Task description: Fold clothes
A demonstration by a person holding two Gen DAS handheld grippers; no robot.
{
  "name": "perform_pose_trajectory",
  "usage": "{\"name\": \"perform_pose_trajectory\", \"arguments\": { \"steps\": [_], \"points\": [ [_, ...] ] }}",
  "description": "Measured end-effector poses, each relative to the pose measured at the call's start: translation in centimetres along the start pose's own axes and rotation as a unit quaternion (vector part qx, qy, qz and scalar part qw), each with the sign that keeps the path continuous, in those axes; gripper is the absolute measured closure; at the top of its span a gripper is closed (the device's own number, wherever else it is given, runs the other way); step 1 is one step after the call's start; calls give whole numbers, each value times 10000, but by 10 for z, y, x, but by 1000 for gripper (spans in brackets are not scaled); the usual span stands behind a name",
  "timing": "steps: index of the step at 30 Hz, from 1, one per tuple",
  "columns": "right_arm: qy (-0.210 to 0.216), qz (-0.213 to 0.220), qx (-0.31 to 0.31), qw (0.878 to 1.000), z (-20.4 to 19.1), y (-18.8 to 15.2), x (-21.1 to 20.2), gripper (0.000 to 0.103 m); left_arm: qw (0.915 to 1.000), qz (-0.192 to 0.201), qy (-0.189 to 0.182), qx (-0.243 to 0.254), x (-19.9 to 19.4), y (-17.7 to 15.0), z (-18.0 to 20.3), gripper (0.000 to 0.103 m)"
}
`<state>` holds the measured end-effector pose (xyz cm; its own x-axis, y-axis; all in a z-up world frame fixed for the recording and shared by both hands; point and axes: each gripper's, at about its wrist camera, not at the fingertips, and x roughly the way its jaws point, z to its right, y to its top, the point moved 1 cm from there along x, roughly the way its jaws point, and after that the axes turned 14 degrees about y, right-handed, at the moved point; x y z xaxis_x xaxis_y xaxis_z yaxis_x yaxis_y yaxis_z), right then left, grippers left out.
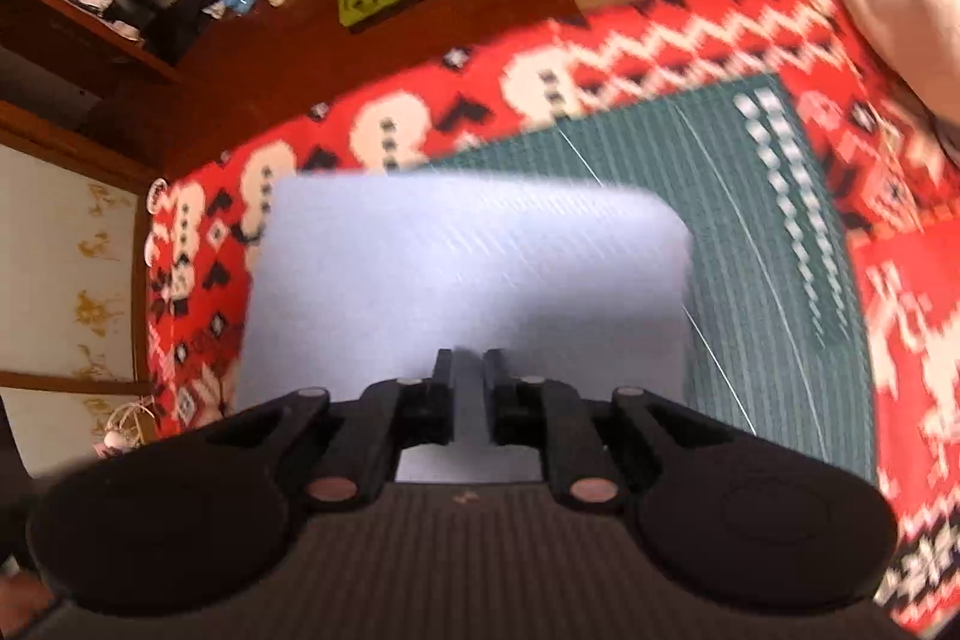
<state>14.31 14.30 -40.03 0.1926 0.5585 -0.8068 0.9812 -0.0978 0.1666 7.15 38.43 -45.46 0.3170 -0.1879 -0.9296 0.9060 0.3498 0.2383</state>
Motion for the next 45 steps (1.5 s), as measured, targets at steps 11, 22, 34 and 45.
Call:
{"name": "perform_pose_trajectory", "arguments": {
  "steps": [11, 22, 34, 45],
  "points": [
    [-276, -493, -55, 9984, 5, -85, 26, 94, 9944, -648, 241, 797, 30, -53, 13, 100],
    [-266, -470, 404, 9977, 24, -98, 0, 93, 9936, -666, 379, 830, 9, -49, 5, 100],
    [-288, -560, 699, 9956, 41, -138, 0, 90, 9922, -588, 772, 777, -11, -58, -13, 100],
    [-267, -561, 576, 9964, 40, -138, -8, 89, 9885, -598, 925, 1032, -14, -62, -20, 100]
  ]
}}
